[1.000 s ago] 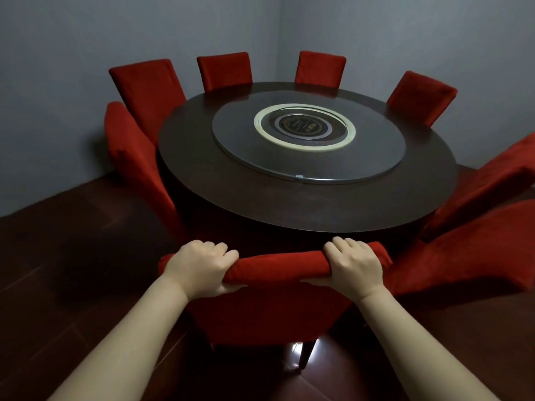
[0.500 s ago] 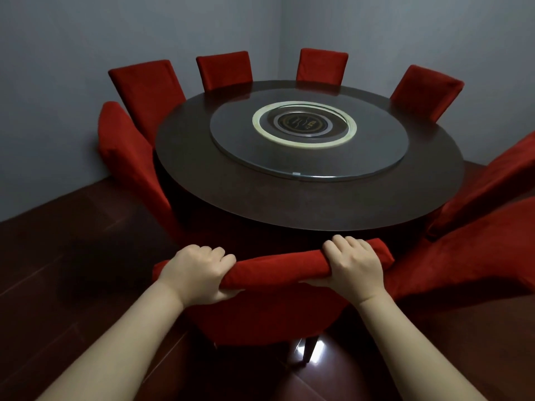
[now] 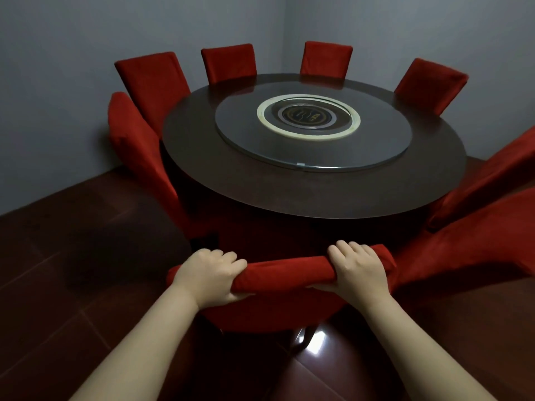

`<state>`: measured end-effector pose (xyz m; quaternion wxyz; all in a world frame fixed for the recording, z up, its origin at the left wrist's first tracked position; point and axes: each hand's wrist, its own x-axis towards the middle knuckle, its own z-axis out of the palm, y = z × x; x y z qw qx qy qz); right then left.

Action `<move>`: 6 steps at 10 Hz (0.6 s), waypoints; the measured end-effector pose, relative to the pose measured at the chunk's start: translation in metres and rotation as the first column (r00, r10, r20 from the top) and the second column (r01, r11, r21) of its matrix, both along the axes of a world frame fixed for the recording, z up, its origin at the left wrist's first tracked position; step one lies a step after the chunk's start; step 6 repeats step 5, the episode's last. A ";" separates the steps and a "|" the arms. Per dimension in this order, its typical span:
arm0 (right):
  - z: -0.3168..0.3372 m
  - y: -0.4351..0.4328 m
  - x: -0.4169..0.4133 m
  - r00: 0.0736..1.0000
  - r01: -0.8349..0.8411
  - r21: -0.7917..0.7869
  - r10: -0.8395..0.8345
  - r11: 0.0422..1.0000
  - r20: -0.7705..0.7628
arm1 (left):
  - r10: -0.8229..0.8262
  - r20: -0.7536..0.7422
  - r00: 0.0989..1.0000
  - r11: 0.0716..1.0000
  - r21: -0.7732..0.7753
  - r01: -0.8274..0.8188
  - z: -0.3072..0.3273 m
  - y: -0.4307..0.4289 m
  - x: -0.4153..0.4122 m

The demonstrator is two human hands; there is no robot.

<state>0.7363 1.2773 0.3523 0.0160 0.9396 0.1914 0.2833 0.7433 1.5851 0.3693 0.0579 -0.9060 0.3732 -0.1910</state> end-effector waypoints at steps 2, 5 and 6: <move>0.047 0.021 -0.020 0.867 0.197 -0.209 -0.270 0.958 -0.418 | 0.408 -0.386 0.827 0.911 0.237 -0.338 0.029 -0.011 -0.013; 0.170 0.070 -0.032 0.787 0.389 0.310 -0.137 0.868 -0.602 | 0.257 -0.845 0.469 0.875 -0.002 -0.485 0.169 -0.019 -0.011; 0.170 0.070 -0.032 0.787 0.389 0.310 -0.137 0.868 -0.602 | 0.257 -0.845 0.469 0.875 -0.002 -0.485 0.169 -0.019 -0.011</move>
